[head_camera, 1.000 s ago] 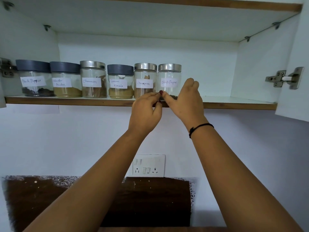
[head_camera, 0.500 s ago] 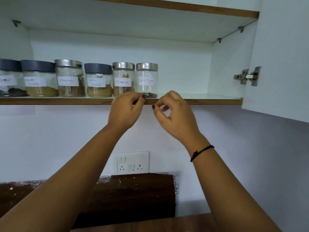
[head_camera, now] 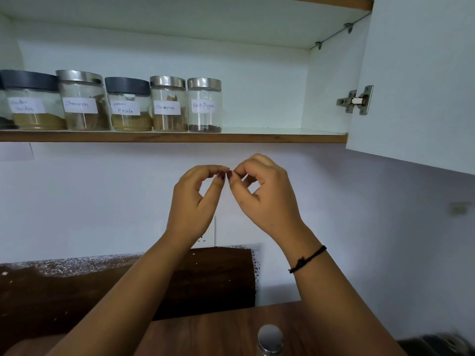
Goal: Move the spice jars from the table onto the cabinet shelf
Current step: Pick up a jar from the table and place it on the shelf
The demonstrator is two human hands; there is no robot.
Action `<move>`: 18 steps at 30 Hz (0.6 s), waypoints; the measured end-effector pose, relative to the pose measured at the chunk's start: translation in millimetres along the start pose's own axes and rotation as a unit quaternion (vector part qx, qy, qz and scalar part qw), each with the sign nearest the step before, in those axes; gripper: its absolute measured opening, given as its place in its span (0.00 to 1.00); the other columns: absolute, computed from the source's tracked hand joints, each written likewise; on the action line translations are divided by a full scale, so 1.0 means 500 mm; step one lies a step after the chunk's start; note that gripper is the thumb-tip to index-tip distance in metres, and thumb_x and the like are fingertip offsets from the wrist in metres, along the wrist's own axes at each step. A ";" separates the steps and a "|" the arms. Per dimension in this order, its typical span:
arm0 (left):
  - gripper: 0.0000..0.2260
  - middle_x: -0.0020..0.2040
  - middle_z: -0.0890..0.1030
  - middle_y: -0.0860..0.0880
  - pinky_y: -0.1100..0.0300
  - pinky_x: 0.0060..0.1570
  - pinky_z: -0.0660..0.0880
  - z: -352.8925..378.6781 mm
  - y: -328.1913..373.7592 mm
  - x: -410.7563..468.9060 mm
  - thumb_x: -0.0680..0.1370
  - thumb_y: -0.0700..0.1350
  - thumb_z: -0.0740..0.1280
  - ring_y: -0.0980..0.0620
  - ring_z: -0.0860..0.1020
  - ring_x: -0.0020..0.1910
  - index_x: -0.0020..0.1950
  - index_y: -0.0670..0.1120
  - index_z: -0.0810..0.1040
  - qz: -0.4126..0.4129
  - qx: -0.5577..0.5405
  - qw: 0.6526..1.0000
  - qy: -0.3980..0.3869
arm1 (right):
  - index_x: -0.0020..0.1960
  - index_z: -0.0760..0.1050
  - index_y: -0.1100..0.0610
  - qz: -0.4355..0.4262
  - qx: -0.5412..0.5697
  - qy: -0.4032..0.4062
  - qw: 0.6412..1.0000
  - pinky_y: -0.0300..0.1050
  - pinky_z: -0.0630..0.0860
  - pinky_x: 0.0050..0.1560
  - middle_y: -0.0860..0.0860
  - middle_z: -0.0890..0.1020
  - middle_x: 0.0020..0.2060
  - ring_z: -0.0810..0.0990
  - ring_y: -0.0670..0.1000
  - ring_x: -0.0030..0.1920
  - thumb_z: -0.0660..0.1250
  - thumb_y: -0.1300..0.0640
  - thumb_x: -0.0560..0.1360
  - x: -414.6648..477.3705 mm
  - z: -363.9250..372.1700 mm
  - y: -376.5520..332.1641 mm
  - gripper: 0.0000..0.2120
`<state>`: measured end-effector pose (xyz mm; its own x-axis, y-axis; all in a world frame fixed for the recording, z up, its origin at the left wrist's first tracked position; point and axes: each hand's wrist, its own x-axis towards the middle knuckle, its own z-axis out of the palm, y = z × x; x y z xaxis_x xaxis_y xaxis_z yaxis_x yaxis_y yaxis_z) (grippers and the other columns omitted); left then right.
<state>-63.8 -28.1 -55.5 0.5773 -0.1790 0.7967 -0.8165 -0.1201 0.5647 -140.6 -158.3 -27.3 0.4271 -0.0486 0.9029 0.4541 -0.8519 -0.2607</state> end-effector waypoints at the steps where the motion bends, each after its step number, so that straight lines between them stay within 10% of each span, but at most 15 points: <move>1: 0.10 0.56 0.82 0.57 0.63 0.61 0.73 0.003 0.004 -0.009 0.83 0.47 0.62 0.59 0.78 0.59 0.59 0.52 0.82 -0.006 -0.010 1.000 0.001 | 0.44 0.80 0.55 0.001 0.000 0.000 1.000 0.42 0.80 0.38 0.48 0.80 0.42 0.79 0.46 0.39 0.68 0.55 0.77 -0.010 -0.005 0.000 0.05; 13: 0.09 0.57 0.82 0.60 0.57 0.61 0.76 0.035 0.007 -0.148 0.82 0.49 0.64 0.60 0.78 0.60 0.57 0.56 0.83 -0.127 -0.090 0.988 0.009 | 0.41 0.80 0.56 0.115 0.067 0.024 0.991 0.28 0.71 0.34 0.46 0.80 0.38 0.80 0.46 0.39 0.67 0.53 0.75 -0.184 -0.058 0.059 0.08; 18: 0.09 0.56 0.84 0.56 0.69 0.57 0.75 0.049 -0.030 -0.220 0.82 0.42 0.65 0.60 0.79 0.59 0.57 0.50 0.83 -0.182 -0.121 0.976 -0.005 | 0.41 0.81 0.58 0.179 0.100 0.008 0.979 0.49 0.82 0.36 0.46 0.81 0.37 0.81 0.50 0.41 0.67 0.53 0.75 -0.256 -0.039 0.073 0.09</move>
<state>-115.3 -30.5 -156.5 0.8275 -0.1773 0.5327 -0.5319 0.0561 0.8449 -194.0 -193.4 -145.6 0.5750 -0.3350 0.7464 0.4230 -0.6592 -0.6217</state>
